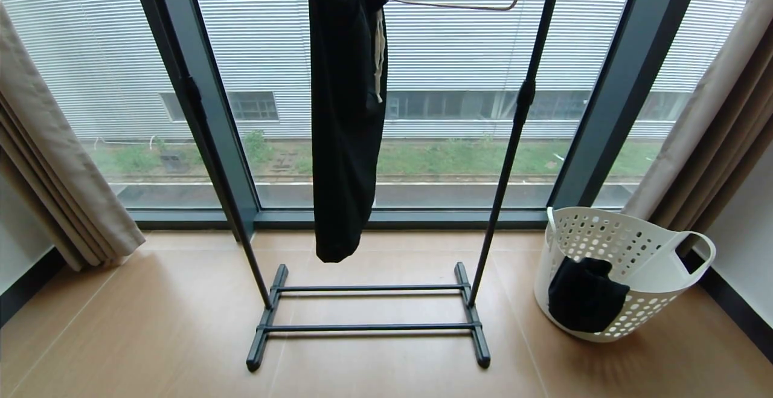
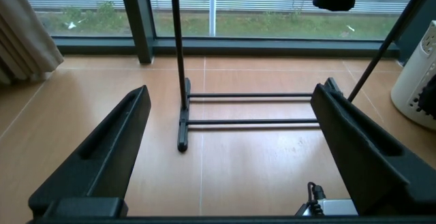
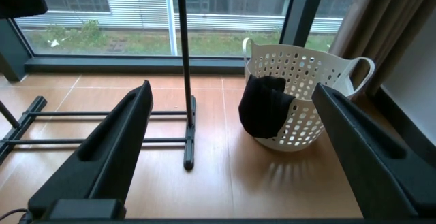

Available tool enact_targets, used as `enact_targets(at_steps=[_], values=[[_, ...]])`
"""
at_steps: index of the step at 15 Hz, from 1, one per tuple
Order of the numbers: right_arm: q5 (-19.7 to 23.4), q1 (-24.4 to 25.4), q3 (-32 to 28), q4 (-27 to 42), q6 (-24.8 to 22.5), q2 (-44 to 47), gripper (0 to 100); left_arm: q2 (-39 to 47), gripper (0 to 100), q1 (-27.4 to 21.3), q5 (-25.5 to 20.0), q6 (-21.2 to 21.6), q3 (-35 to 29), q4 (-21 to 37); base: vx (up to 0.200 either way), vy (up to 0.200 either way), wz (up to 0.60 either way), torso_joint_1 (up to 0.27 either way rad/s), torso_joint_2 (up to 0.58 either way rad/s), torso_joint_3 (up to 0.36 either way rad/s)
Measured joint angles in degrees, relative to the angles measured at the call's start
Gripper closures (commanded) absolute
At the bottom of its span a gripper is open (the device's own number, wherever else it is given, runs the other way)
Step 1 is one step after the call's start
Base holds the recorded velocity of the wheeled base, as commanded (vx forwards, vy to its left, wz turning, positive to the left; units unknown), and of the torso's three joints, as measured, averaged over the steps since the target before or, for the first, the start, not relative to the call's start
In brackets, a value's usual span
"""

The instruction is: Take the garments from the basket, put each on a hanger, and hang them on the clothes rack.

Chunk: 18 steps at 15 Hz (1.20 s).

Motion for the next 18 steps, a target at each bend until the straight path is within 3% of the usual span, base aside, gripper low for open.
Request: enact_targets(at_steps=[7, 9, 18], values=[[0.0, 0.0, 0.0, 0.0, 0.0, 0.0, 0, 0.0, 0, 0.0, 0.1, -0.2, -0.1, 0.0, 0.0, 0.0, -0.6, 0.002, 0.01, 0.009], [0.0, 0.0, 0.0, 0.0, 0.0, 0.0, 0, 0.0, 0, 0.0, 0.1, -0.2, -0.1, 0.0, 0.0, 0.0, 0.0, 0.0, 0.0, 0.0], [0.0, 0.0, 0.0, 0.0, 0.0, 0.0, 0, 0.0, 0, 0.0, 0.3, -0.2, 0.0, 0.0, 0.0, -0.2, 0.0, 0.002, 0.0, 0.004]])
